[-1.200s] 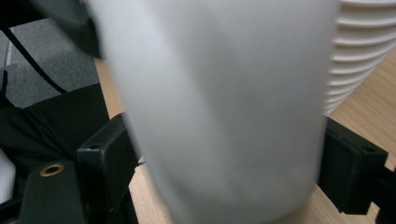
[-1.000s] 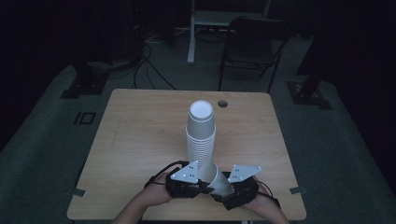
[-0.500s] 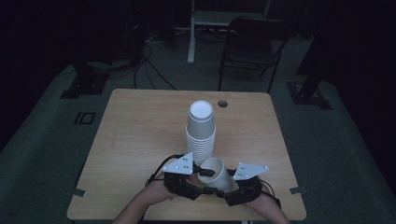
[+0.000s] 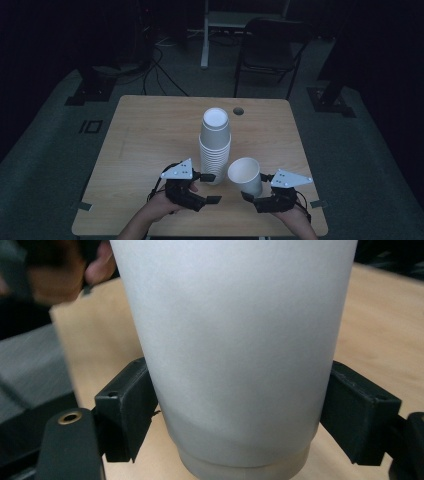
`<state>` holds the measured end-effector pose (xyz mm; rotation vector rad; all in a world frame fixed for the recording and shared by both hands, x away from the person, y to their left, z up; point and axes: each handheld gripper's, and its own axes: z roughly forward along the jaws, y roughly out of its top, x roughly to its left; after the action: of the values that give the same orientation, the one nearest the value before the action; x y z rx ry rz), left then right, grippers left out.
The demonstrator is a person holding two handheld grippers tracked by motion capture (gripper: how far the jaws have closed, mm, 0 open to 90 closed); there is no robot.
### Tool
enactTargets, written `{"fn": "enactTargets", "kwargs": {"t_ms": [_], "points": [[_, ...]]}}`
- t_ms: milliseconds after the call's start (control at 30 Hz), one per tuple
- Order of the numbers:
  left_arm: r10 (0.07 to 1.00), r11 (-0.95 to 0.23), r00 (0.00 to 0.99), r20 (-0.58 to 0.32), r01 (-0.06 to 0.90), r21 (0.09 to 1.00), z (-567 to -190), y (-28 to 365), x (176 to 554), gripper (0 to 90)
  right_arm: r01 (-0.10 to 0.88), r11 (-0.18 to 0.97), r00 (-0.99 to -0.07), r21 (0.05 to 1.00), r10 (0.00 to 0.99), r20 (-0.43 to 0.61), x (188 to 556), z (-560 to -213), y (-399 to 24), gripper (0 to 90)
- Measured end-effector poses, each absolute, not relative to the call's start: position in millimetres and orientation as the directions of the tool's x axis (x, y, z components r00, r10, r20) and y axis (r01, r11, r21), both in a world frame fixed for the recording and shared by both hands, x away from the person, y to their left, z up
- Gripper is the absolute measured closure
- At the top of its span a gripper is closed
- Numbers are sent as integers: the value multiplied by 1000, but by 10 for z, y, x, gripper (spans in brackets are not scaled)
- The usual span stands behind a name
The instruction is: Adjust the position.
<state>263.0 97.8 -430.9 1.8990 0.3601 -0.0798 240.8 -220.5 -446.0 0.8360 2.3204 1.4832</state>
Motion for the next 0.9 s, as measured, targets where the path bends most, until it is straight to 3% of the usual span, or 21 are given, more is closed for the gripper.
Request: {"fn": "enactTargets", "kwargs": {"t_ms": [133,300,367,567,700,900], "points": [[273,-297,931,-242,320,899,-4429,1110,2645,216,318,252,-759,914,646,86,2419,-4470,-2309,212],[425,-259,865,-266,398,880,-4622,1327,2728,153,311,180,-714,933,692,105,2442,-4493,-2408,212],[489,-257,838,-241,403,878,-4674,1405,2749,146,311,170,-702,935,704,106,2459,-4505,-2425,212],[619,-284,764,-183,435,854,-4799,1562,2792,7,319,167,-669,933,736,98,2531,-4562,-2437,211],[711,-293,688,-145,478,828,-4934,1739,2813,6,339,158,-634,928,767,101,2624,-4658,-2457,212],[776,-276,614,-148,541,795,-5083,1954,2793,6,370,139,-608,919,784,126,2751,-4762,-2499,212]]}}
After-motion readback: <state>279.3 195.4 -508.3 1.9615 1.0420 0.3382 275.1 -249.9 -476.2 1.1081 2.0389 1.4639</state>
